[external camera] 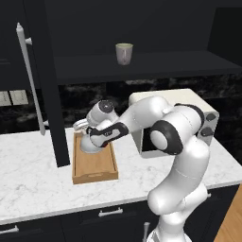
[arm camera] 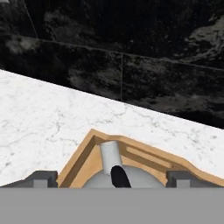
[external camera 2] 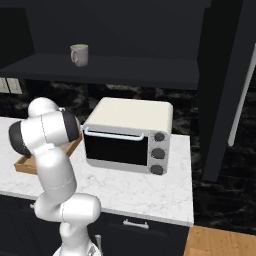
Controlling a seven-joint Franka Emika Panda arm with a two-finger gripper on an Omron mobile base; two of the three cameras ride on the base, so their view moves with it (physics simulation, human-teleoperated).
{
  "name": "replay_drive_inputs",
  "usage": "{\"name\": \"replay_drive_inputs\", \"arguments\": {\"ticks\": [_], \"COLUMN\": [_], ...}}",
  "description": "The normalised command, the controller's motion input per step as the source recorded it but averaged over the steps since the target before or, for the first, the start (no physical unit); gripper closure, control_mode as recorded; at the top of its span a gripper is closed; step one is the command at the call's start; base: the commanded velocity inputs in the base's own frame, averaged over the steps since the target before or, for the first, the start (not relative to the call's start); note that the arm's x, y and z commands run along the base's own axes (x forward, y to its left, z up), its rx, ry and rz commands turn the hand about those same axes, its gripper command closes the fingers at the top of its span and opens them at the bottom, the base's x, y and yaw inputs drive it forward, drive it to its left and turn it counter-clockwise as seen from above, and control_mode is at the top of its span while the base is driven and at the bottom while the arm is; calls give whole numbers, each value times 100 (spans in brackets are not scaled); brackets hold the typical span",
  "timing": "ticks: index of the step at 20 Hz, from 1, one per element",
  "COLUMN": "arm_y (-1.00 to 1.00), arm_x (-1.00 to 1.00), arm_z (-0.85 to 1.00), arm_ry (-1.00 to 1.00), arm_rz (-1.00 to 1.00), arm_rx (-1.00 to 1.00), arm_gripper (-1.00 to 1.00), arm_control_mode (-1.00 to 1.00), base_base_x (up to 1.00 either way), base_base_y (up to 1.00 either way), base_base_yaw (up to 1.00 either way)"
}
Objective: Pick the kettle from the counter and place it on the tray. Then pick the mug from the cabinet and place it on the tray. Then close the cabinet doors.
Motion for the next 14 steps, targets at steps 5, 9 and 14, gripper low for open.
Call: {"name": "replay_drive_inputs", "arguments": {"ticks": [5,9,14], "arm_y": [0,-2,-4], "arm_x": [-22,-31,-49], "arm_z": [66,60,52], "arm_ry": [0,9,8], "arm_rz": [-13,-15,-8], "arm_rx": [0,-4,-4], "arm_gripper": [-100,-100,-100], "arm_control_mode": [-100,-100,-100], "base_base_x": [0,0,0], "base_base_y": [0,0,0], "base_base_yaw": [0,0,0]}}
